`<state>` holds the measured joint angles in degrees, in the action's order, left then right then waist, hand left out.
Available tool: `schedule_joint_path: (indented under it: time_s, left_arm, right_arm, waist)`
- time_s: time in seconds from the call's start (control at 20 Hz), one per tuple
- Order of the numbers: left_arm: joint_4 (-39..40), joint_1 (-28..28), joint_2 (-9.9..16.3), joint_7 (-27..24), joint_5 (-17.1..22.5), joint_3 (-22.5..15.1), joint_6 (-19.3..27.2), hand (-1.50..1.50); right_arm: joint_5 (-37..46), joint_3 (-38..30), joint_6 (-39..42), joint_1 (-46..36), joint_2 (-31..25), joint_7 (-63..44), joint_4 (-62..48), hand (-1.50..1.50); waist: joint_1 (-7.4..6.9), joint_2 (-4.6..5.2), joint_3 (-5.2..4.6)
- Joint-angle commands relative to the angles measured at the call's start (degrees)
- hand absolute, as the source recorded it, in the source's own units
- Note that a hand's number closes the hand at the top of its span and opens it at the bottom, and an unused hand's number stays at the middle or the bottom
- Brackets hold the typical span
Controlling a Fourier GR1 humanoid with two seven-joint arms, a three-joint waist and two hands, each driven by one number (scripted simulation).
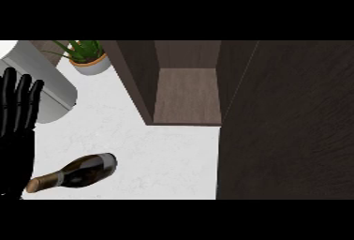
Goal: Pick up the wine, place it into the cabinet and close the cabinet
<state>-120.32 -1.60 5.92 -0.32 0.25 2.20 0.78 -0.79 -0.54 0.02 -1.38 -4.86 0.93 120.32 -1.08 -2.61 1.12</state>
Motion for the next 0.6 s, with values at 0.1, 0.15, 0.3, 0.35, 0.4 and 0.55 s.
schedule_joint_path:
  time_s: [0.1,0.15,0.3,0.35,0.4,0.55]
  left_arm:
    - [-4.0,2.0,3.0,-5.0,8.0,-2.4,-10.2,-1.50]
    - [-7.6,3.2,1.6,-4.7,7.4,-7.9,-11.5,-1.50]
    - [-4.3,7.6,2.3,-2.0,16.8,-13.2,-19.1,-1.50]
    - [-4.1,8.4,3.2,-2.9,17.8,-13.2,-20.6,-1.50]
    - [-7.8,12.4,3.3,-2.2,20.2,-13.9,-21.3,-1.50]
    - [-16.3,20.9,6.5,0.3,23.0,-14.8,-23.6,-1.50]
  right_arm:
    - [0.1,1.4,-0.2,4.4,1.0,-1.0,5.4,-1.50]
    - [0.5,1.2,0.0,6.4,1.0,0.1,4.7,-1.50]
    - [-4.2,10.0,7.7,7.4,0.2,-3.4,3.4,-1.50]
    - [-4.5,10.9,8.7,10.0,-0.4,-3.9,5.6,-1.50]
    - [-5.0,12.1,8.9,11.7,-0.3,-5.6,7.3,-1.50]
    - [-6.1,12.8,9.8,16.3,-1.9,-7.7,14.2,-1.50]
  waist:
    - [1.49,2.26,-1.18]
    - [1.63,2.05,-1.13]
    - [0.88,2.37,-1.24]
    - [1.67,2.22,-1.24]
    - [0.70,1.87,-1.24]
    - [0.60,1.88,-1.15]
